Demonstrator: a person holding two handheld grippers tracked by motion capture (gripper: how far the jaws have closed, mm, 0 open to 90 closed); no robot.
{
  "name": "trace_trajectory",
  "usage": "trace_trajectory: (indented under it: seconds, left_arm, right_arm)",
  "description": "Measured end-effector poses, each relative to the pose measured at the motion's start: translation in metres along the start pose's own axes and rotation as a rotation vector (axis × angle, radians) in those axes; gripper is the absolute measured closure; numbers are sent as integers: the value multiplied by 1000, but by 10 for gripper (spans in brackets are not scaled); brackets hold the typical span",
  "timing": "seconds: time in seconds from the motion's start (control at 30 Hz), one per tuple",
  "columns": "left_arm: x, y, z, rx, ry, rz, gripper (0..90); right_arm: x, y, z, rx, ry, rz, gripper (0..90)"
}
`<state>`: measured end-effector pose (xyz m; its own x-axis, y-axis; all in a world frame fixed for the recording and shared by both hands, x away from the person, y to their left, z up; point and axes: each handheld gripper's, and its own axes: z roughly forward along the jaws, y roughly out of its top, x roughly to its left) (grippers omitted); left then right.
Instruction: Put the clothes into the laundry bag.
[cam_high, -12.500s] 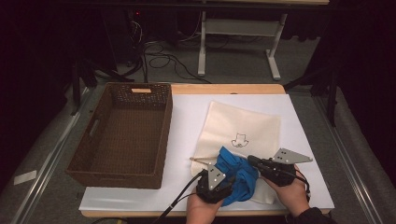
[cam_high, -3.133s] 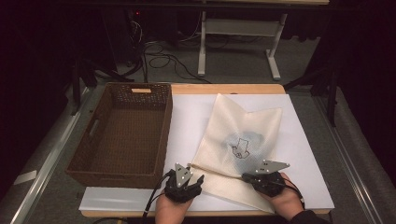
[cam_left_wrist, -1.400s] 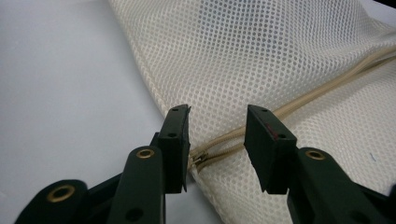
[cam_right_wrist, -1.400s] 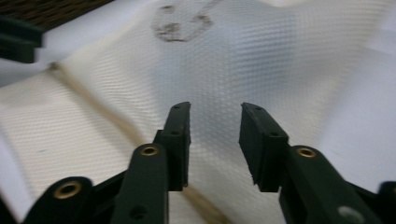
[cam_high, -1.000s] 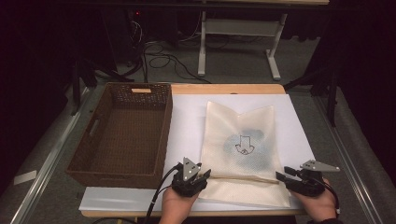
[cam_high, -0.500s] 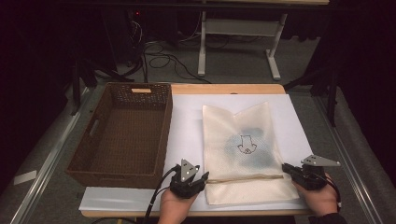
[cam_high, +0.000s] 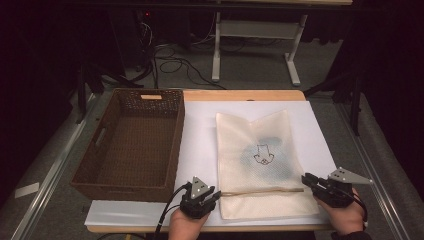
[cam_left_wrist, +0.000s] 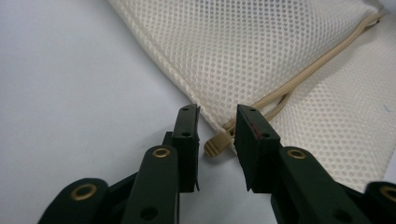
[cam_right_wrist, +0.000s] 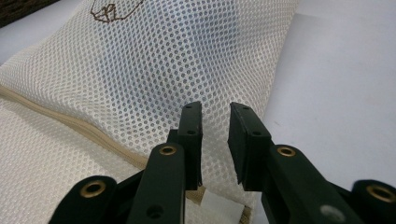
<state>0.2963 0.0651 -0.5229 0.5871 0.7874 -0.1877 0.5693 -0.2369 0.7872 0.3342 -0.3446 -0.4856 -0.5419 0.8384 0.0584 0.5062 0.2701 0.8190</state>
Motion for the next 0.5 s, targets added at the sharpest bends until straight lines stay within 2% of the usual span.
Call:
trace_trajectory:
  seconds: [0.13, 0.2, 0.33, 0.5]
  left_arm:
    - [-4, 0, 6, 14, 26, 5, 649]
    - [-5, 0, 8, 28, 31, 22, 652]
    - [-3, 0, 7, 33, 19, -4, 668]
    - [-1, -1, 5, 49, 2, -14, 843]
  right_arm:
    - [1, 2, 4, 5, 8, -9, 748]
    - [1, 2, 5, 8, 11, -10, 748]
    - [4, 3, 8, 12, 16, -21, 746]
    - [5, 4, 8, 11, 18, -19, 746]
